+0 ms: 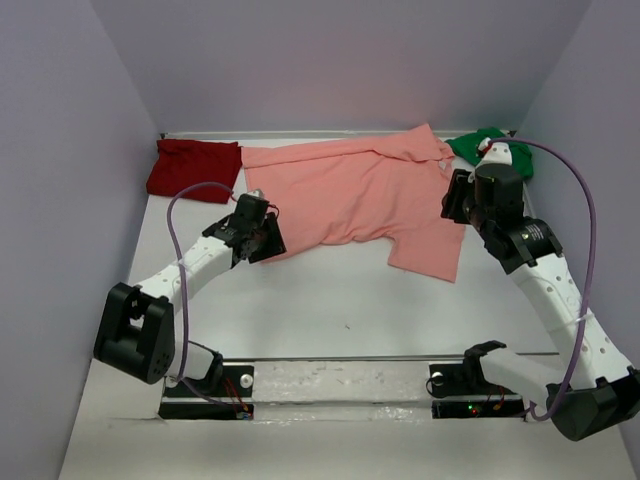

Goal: Fold and stack the t-shirts
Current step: Flatten out the tshirt

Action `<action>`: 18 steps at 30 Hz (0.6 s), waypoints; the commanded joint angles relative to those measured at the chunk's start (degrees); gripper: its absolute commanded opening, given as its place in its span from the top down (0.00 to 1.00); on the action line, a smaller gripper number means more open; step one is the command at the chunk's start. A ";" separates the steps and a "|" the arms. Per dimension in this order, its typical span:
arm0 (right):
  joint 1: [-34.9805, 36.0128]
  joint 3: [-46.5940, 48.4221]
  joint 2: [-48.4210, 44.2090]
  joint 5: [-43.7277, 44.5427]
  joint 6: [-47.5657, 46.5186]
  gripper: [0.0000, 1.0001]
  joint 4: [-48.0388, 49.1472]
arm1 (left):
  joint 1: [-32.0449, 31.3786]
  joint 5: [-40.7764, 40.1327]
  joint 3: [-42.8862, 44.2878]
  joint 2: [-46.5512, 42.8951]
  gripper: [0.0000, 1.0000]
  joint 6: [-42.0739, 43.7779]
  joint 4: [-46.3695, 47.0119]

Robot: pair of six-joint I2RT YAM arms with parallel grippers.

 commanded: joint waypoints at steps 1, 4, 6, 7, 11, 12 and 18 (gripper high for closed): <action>-0.14 0.89 -0.68 2.16 0.03 0.51 -0.40 | -0.14 1.20 -0.52 1.65 0.43 -2.93 -0.84; -0.14 2.30 -0.95 2.69 -0.85 0.51 -0.66 | -0.14 0.15 0.27 2.97 0.43 -3.81 -2.51; -0.14 2.74 -0.86 2.16 -1.55 0.50 -0.66 | -0.14 -4.05 0.54 2.88 0.43 -4.60 -3.13; -0.14 2.65 -0.86 2.08 -1.47 0.50 -0.57 | -0.14 -4.94 0.54 2.88 0.43 -4.60 -3.48; -0.14 2.39 -0.42 1.11 -1.38 0.50 -0.49 | 0.04 -9.34 1.33 2.53 0.43 -5.39 -4.98; -0.14 2.48 -0.42 0.94 -1.38 0.50 -0.49 | 0.21 -9.96 1.50 2.36 0.43 -5.57 -5.15; -0.14 2.92 -0.51 0.50 -2.17 0.50 -0.40 | 2.50 -11.90 1.77 3.41 0.43 -5.13 -5.07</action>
